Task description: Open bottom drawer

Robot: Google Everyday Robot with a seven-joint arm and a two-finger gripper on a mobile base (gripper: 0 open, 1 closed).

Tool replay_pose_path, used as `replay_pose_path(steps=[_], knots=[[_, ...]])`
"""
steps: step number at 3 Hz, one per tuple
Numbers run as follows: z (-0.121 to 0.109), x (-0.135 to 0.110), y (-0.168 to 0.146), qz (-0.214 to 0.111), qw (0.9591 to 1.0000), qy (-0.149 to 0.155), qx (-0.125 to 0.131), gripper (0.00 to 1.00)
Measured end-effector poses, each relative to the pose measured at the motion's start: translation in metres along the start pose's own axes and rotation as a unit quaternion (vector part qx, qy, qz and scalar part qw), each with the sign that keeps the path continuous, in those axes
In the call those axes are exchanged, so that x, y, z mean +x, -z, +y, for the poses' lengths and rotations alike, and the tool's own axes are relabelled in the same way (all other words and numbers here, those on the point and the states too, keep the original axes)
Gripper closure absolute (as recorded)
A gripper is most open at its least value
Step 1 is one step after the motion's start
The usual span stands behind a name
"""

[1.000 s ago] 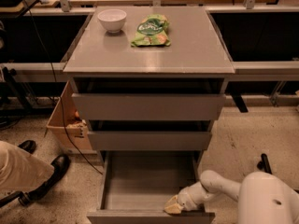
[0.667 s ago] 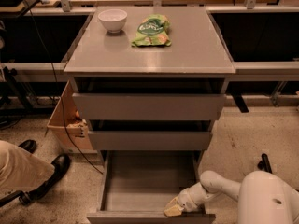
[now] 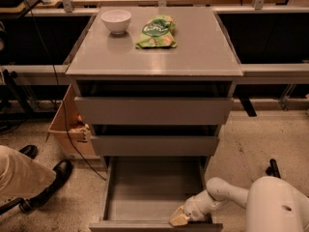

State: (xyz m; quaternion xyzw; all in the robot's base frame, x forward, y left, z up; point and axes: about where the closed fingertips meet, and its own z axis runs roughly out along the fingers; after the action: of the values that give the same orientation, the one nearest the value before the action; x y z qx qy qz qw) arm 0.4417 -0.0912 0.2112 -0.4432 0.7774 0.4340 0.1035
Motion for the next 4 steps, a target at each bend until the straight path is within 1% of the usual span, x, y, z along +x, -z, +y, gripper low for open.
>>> replay_pose_path(steps=[1,2,3,4], knots=[[0.037,0.005,-0.005,0.029,0.9988,-0.009,-0.040,1.00],[0.066,0.010,-0.009,0.049,0.9944,-0.026,-0.090,1.00],[0.075,0.005,-0.001,0.047,0.9944,-0.019,-0.093,1.00],[0.064,-0.004,0.001,0.026,0.9978,0.001,-0.062,1.00]])
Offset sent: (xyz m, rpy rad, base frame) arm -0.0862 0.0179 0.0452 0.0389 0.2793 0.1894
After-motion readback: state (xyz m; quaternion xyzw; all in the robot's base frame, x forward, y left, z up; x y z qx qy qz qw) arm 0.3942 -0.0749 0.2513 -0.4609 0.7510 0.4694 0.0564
